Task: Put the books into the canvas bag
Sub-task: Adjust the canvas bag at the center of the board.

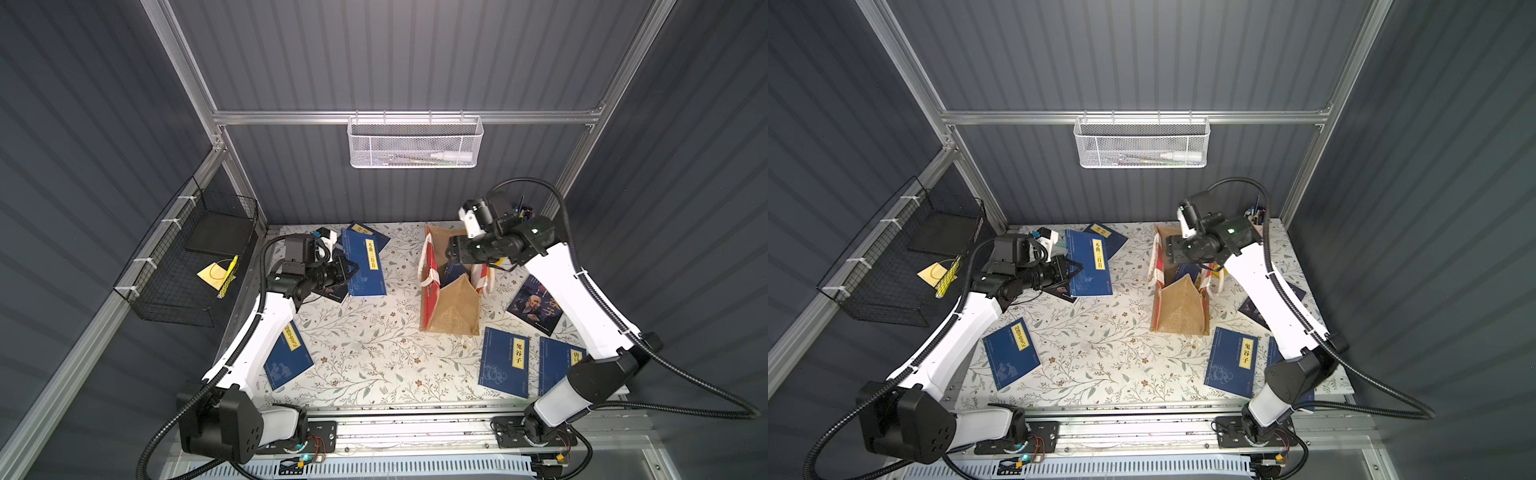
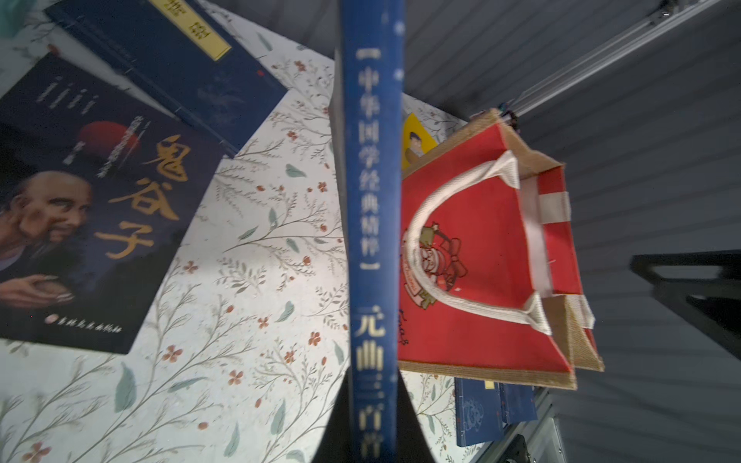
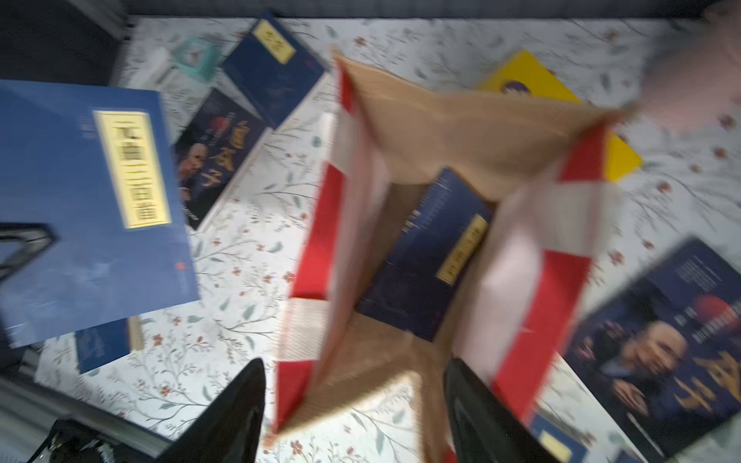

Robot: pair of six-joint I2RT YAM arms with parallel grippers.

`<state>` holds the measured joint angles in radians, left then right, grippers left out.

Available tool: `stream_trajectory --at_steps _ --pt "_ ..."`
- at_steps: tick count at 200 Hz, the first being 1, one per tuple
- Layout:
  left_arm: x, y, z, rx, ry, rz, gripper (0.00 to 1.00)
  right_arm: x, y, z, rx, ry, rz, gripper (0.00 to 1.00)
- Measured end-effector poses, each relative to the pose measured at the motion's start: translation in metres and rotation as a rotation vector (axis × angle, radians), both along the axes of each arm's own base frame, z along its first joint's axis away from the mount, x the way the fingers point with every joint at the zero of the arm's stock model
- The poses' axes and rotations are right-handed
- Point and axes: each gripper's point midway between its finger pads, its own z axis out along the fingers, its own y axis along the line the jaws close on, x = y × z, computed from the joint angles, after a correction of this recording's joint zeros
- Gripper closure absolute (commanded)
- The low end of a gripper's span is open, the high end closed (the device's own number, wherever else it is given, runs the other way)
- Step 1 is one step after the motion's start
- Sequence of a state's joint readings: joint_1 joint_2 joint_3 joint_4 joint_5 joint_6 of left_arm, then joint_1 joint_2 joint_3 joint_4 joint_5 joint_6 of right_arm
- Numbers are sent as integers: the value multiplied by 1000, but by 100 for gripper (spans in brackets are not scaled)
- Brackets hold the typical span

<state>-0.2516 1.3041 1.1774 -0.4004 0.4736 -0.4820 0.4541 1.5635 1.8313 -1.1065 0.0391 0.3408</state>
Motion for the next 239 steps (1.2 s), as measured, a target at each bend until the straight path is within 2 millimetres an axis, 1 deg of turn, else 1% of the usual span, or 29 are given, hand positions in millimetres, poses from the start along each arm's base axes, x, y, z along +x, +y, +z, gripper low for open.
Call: stream_trajectory --at_steps 12,26,43,60,79,99,115,127,136,145,157,194,208,231,239 --pt "1 -10 13 -17 -30 -20 99 -4 -30 -6 -12 14 -79 28" --pt "2 -22 24 -39 -58 -46 99 -10 -52 -11 -15 23 -135 29" --pt "5 -31 29 -55 -70 -62 98 -15 -65 -19 -8 44 -167 30" --pt "9 -37 28 -62 -66 -69 98 -17 -66 -34 6 83 -164 36" --pt "11 -39 24 -64 -53 -71 98 -20 -56 -59 40 151 -138 48" --pt "11 -40 25 -66 -53 -70 97 -20 -45 -78 78 213 -119 56" --pt "11 -39 25 -64 -54 -67 96 -18 -36 -85 106 234 -108 66" --pt "10 -38 27 -60 -54 -61 96 -16 -29 -86 120 230 -90 76" --pt "9 -36 29 -57 -58 -54 95 -15 -21 -84 134 224 -82 80" --pt "8 -35 35 -55 -67 -49 95 -17 -13 -83 141 219 -63 81" --pt "6 -32 47 -57 -91 -41 94 -20 0 -82 145 214 -31 81" --pt "5 -29 102 -87 -211 -27 94 -40 48 -80 172 221 90 81" --pt "5 -29 120 -101 -251 -27 94 -46 64 -80 183 224 124 82" --pt "5 -30 137 -118 -294 -32 94 -52 83 -79 194 227 171 81" --pt "6 -31 140 -125 -302 -36 95 -54 87 -79 197 229 180 78"
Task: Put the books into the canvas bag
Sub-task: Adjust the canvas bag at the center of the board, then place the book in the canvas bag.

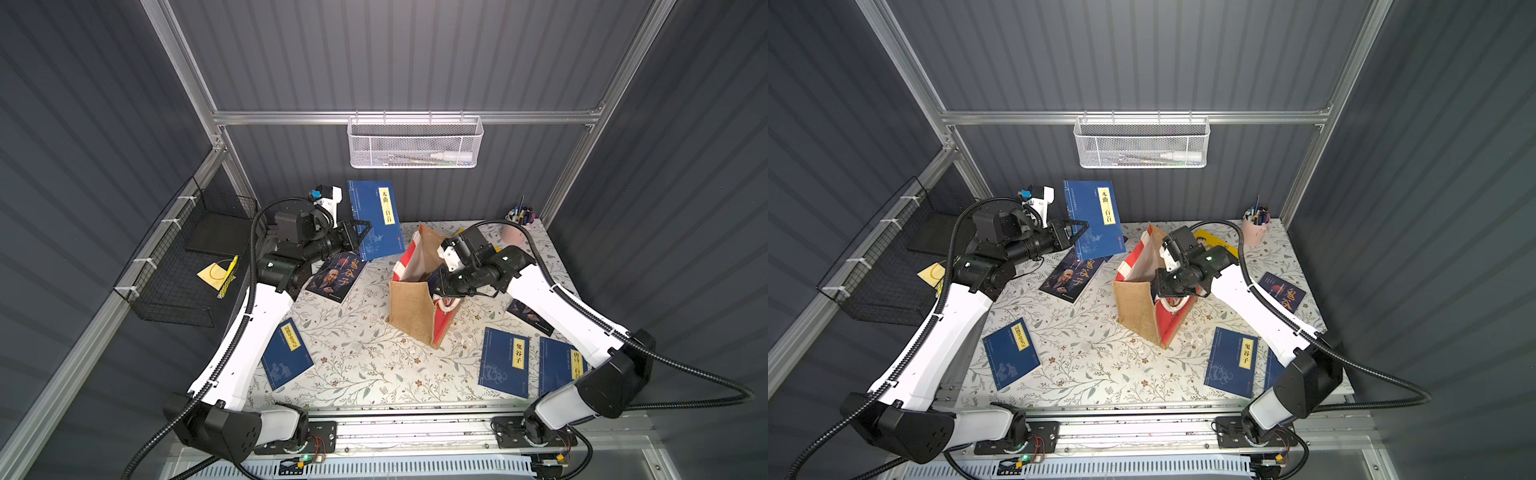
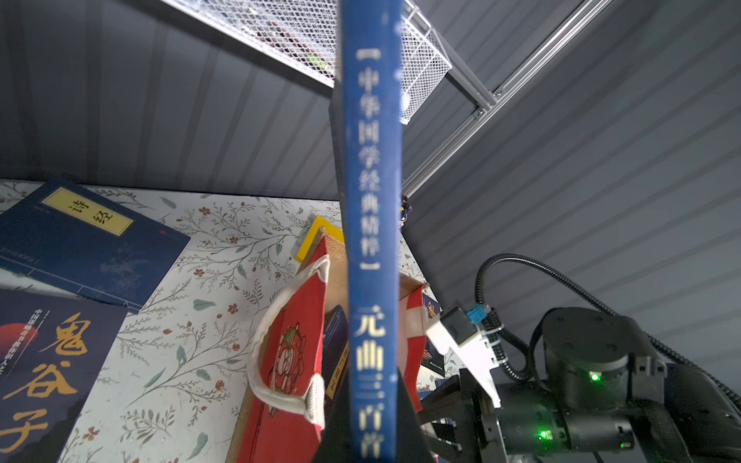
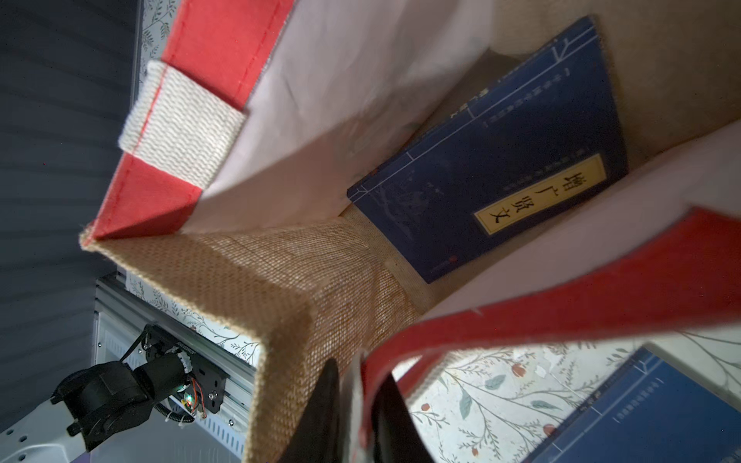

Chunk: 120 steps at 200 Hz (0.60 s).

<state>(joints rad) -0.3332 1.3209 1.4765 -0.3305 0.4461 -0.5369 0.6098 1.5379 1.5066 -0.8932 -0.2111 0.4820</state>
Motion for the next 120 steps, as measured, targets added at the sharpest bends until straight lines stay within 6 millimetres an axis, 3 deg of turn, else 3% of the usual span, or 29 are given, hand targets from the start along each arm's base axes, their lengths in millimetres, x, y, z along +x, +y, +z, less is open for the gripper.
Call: stream_trajectory --at_steps 11,33,52,93,120 --pt "2 -3 3 -10 -5 -9 95 -2 3 0 4 2 7 68" --pt "10 -18 0 -13 0 -38 95 0 0 0 -10 -4 -11 60" --pt "15 -45 -11 1 25 -89 96 1 -12 4 -37 -21 -54 57" --pt "17 -111 -49 83 86 -199 96 13 -59 26 -27 -80 -197 54" --pt "14 -135 -80 160 128 -236 97 18 -71 17 -41 -55 -232 54"
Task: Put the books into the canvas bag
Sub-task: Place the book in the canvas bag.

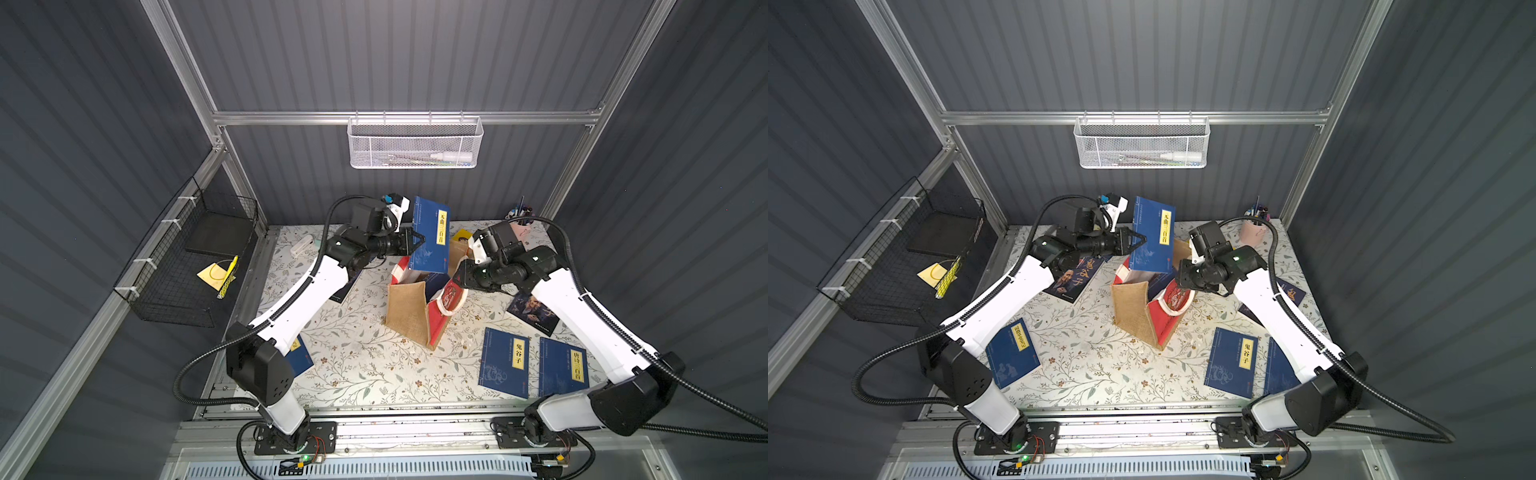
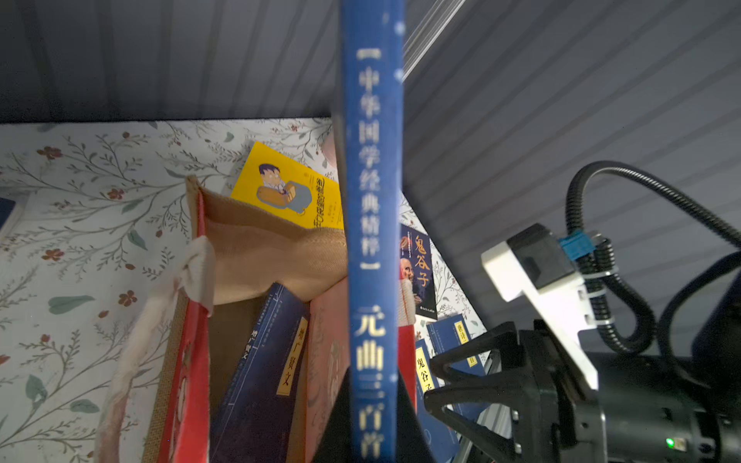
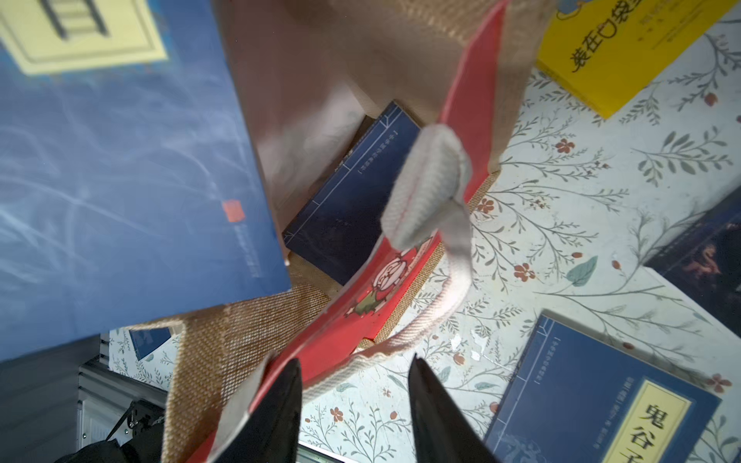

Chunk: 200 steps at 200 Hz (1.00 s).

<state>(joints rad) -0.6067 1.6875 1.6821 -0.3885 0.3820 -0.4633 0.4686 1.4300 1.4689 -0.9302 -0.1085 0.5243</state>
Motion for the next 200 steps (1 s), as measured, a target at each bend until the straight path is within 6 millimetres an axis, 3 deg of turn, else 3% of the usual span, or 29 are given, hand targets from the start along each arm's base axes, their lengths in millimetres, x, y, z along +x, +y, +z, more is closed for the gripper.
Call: stream_trajectory --at_steps 25,44,67,111,148,179,200 --pt "-2 -10 -30 91 31 -12 97 -1 2 -15 -1 47 9 48" --pt "-5 -11 -41 148 22 -12 97 -2 5 -19 8 65 18 45" --pt "-8 -6 -47 205 7 -6 97 -2 7 -19 23 66 25 43" --pt "-23 13 -46 274 -4 11 97 6 9 -9 46 53 13 28" --pt "-36 21 -48 310 4 9 97 12 12 2 67 25 8 27" --pt "-44 19 -57 336 24 -7 97 15 16 -1 78 37 6 27" --pt "-47 18 -58 340 29 -15 97 18 17 -7 76 54 -2 36"
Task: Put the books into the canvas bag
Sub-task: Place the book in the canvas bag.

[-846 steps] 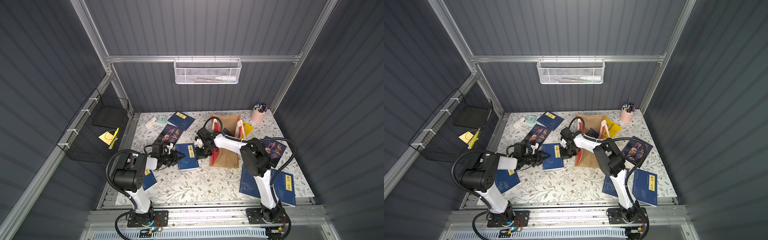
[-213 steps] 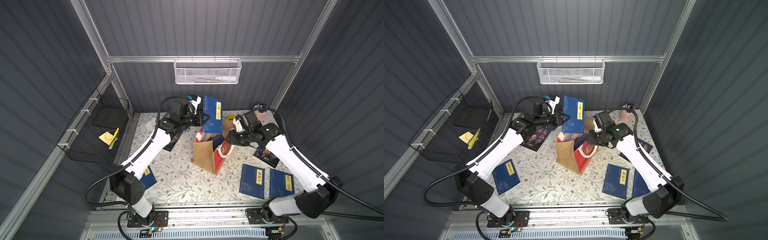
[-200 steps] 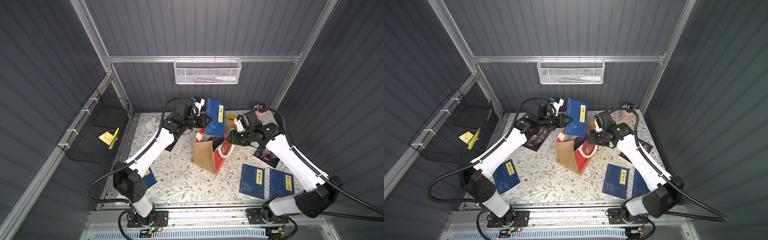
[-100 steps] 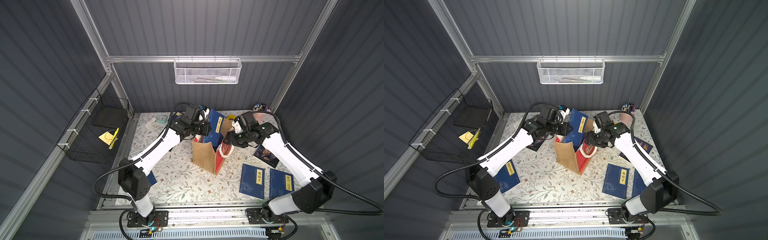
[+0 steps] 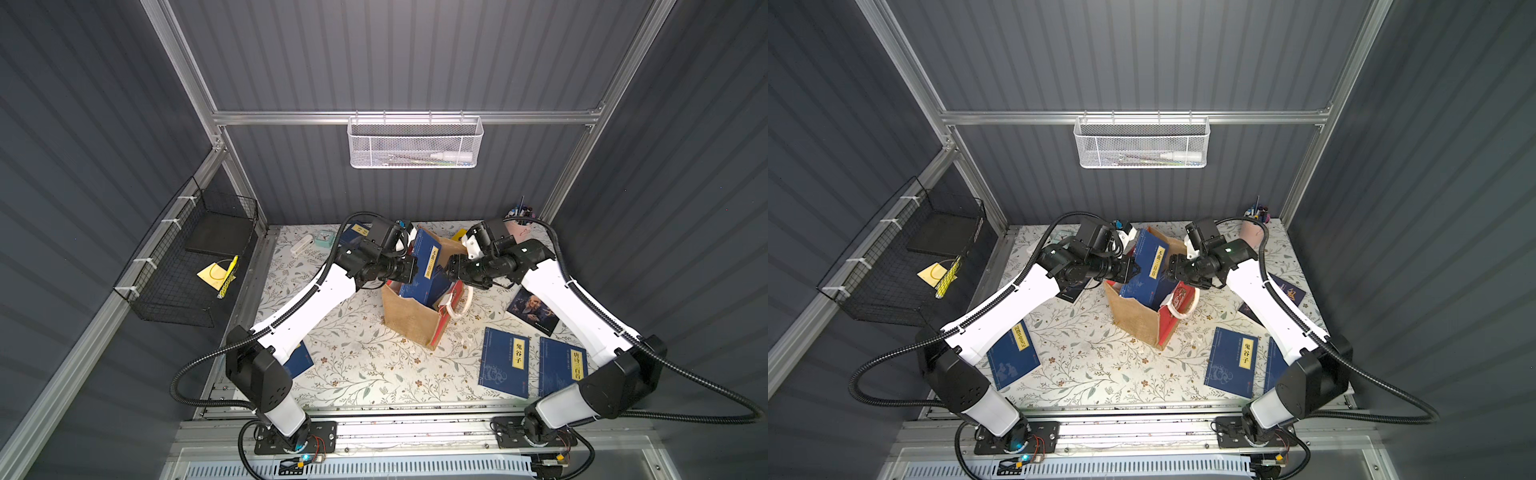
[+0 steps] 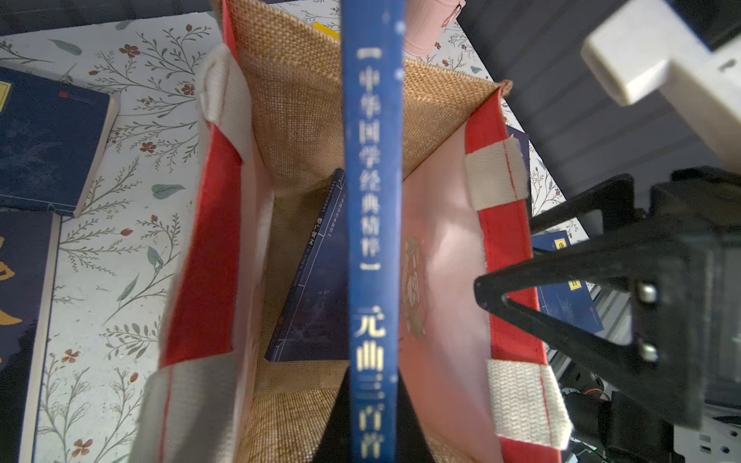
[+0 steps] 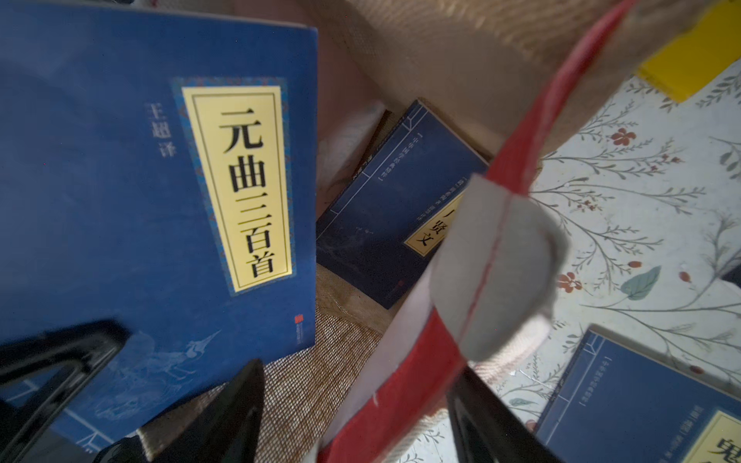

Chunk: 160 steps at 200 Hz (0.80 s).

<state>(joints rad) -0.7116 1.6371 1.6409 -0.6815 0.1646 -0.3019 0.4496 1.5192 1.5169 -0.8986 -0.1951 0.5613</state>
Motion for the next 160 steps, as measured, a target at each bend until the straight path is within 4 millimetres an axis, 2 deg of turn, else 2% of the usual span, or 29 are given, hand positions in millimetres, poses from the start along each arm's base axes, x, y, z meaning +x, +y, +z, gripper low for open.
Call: stream_trajectory --at_steps 16,49,63,92,122,160 --pt "-2 -2 -2 -2 10 -11 97 1 0 -3 -9 2 6 49" --pt "-2 -10 -11 8 60 -35 96 0 0 -5 -17 8 11 85" --pt "0 -14 -20 28 89 -37 96 0 -1 -6 -24 9 17 93" --pt "5 -22 -48 72 173 -28 96 3 2 -11 -29 20 34 98" --pt "3 -27 -79 94 272 -16 96 7 10 -10 -16 19 67 98" --pt "0 -41 -93 55 349 -41 95 7 16 -11 -4 19 100 98"
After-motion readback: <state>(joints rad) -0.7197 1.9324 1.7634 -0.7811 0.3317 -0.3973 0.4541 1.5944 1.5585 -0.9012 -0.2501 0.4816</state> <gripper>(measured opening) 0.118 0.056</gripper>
